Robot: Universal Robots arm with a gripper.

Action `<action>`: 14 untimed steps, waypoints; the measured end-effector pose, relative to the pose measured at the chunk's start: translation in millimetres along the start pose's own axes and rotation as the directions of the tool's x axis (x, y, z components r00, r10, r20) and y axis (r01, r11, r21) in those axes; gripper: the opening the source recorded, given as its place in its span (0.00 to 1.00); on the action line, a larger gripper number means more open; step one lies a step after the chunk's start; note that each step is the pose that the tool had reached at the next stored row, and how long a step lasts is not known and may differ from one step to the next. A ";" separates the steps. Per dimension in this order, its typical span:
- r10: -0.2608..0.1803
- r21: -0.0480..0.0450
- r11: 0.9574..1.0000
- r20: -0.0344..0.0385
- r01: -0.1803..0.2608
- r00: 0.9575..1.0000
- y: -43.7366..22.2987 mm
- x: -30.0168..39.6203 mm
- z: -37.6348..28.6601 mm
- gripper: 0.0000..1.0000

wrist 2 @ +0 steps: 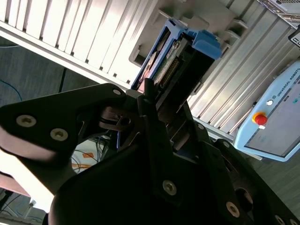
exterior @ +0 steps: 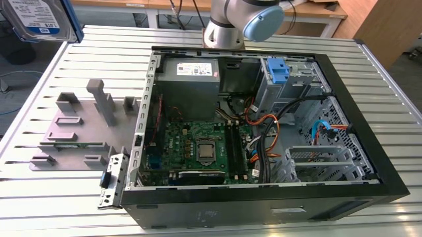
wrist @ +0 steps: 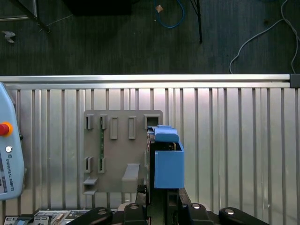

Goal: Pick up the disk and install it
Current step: 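Pick up the disk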

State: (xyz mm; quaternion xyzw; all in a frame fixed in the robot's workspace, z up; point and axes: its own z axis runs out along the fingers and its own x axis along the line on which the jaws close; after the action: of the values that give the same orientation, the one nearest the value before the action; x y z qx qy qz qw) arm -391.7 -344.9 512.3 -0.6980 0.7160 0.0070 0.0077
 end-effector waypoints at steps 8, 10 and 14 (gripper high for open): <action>0.000 0.000 1.000 0.000 0.000 1.000 -2.7 -0.1 0.0 0.35; 0.000 0.000 1.000 0.000 0.000 1.000 -4.0 -0.1 0.0 0.35; 0.000 0.000 1.000 0.000 0.000 1.000 -7.3 -0.2 0.0 0.35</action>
State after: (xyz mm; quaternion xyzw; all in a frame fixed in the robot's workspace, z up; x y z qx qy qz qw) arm -384.4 -344.9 512.3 -0.6980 0.7160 0.0070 0.0077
